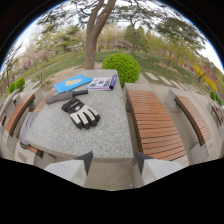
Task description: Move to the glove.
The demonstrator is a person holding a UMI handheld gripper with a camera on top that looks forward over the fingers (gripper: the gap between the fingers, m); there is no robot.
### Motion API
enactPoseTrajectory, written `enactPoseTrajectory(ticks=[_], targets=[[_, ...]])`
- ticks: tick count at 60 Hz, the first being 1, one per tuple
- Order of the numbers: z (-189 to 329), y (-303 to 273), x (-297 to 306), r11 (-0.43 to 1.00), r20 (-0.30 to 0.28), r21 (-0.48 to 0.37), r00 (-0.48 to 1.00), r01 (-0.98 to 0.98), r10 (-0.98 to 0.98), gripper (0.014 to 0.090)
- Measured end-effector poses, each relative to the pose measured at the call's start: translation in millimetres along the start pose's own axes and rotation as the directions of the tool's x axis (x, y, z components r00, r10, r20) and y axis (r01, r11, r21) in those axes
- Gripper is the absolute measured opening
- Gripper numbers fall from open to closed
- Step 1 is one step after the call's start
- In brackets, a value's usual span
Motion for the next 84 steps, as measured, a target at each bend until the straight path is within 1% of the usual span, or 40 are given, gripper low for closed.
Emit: enactPoseTrajectory(ticks=[3, 4, 5, 18, 28, 49, 68, 76, 84], targets=[[-13.4, 1.9, 8.2, 1.0, 0.001, 0.002, 1.0, 0.0, 0.0, 0.0846], [-0.5, -1.4, -3.2, 1.0, 0.003, 0.004, 1.0, 0.001, -0.001, 0.0845], [-13.6, 1.2, 6.2, 1.0, 0.002, 0.003, 1.0, 0.001, -0.001, 0.0846], [4.3, -5.4, -28.3, 1.0, 0.017, -0.002, 1.0, 0.008, -0.008, 0.0842], [37.7, -13.2, -65.8, 1.0, 0.034, -0.025, 0.999, 0.01, -0.01, 0.084], [135.6, -46.4, -141.2, 0.998, 0.006, -0.06, 1.0, -0.001, 0.001, 0.0847], [231.5, -81.1, -170.3, 0.998, -0.03, -0.061, 0.999, -0.017, 0.015, 0.0849], [256.6, -91.9, -176.3, 0.998, -0.041, -0.061, 0.999, -0.02, 0.017, 0.0854], [266.3, -95.2, -179.2, 0.998, -0.045, -0.065, 0.999, -0.021, 0.018, 0.0853]])
